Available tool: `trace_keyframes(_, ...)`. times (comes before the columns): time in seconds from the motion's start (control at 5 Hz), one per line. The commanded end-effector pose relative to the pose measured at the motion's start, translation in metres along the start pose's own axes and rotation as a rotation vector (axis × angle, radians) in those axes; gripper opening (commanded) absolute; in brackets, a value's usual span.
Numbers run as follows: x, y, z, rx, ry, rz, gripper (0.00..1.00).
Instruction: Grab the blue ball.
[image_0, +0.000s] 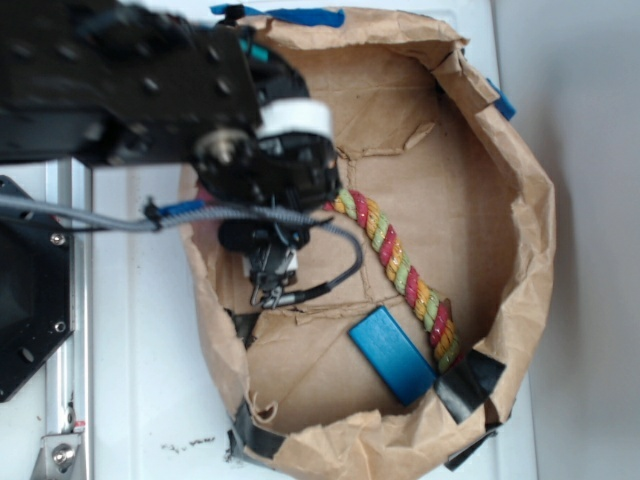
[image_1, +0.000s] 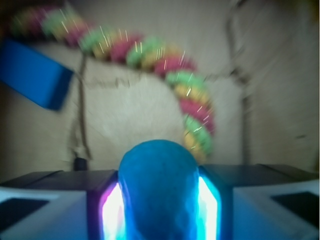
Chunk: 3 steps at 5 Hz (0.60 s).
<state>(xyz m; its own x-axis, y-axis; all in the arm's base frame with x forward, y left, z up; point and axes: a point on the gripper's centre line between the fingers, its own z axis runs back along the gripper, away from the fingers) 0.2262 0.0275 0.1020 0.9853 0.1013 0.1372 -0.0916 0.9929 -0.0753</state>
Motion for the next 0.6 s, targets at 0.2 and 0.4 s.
trace_keyframes(0.2,0.0221,0.0072,0.0655,-0.055,-0.062,0.003,0.0)
trace_keyframes(0.4,0.0215,0.0062,0.0604,-0.03,-0.061,0.001,0.0)
